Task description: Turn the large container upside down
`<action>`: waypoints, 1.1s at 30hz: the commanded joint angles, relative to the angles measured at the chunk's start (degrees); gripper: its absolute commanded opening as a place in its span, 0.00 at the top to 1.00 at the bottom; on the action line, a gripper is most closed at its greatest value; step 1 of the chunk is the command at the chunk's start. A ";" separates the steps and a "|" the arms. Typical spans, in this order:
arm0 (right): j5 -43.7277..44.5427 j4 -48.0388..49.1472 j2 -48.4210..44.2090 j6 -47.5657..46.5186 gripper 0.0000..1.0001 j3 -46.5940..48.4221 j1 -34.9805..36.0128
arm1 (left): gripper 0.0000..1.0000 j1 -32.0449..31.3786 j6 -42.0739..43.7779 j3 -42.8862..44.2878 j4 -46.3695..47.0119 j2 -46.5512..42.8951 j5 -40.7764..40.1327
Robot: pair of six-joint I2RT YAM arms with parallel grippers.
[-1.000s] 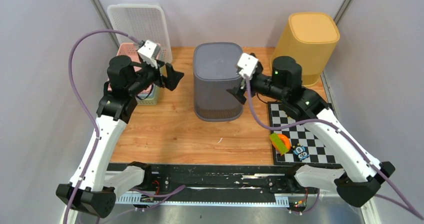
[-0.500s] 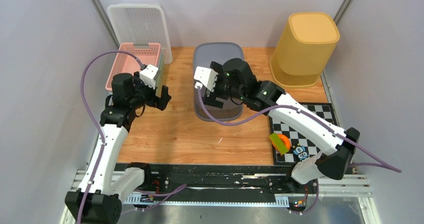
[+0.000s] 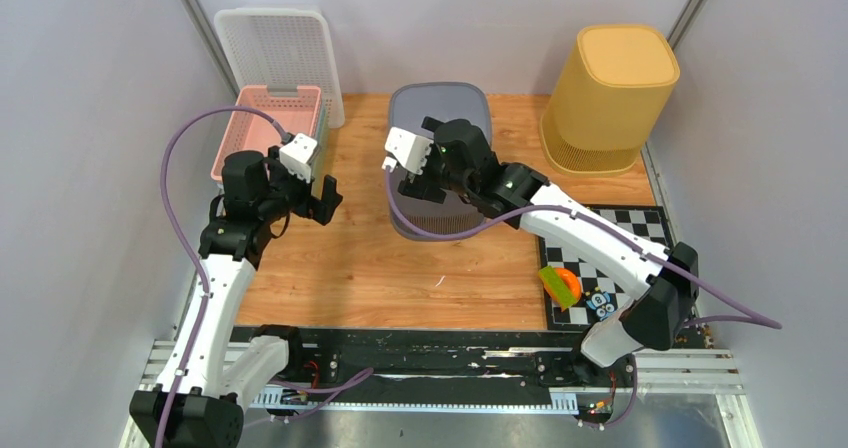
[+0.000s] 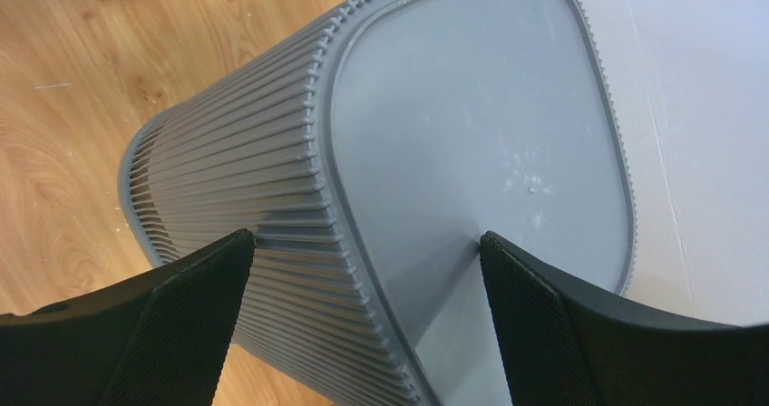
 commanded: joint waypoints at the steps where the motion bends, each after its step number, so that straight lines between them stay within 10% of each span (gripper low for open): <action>1: 2.58 1.19 0.92 -1.11 0.04 -0.60 -3.22 | 0.00 0.40 0.42 -0.74 1.35 -0.32 0.88; 33: -0.35 3.14 11.51 1.23 0.04 5.20 -23.16 | 0.00 0.39 0.44 -1.49 1.98 -0.19 1.23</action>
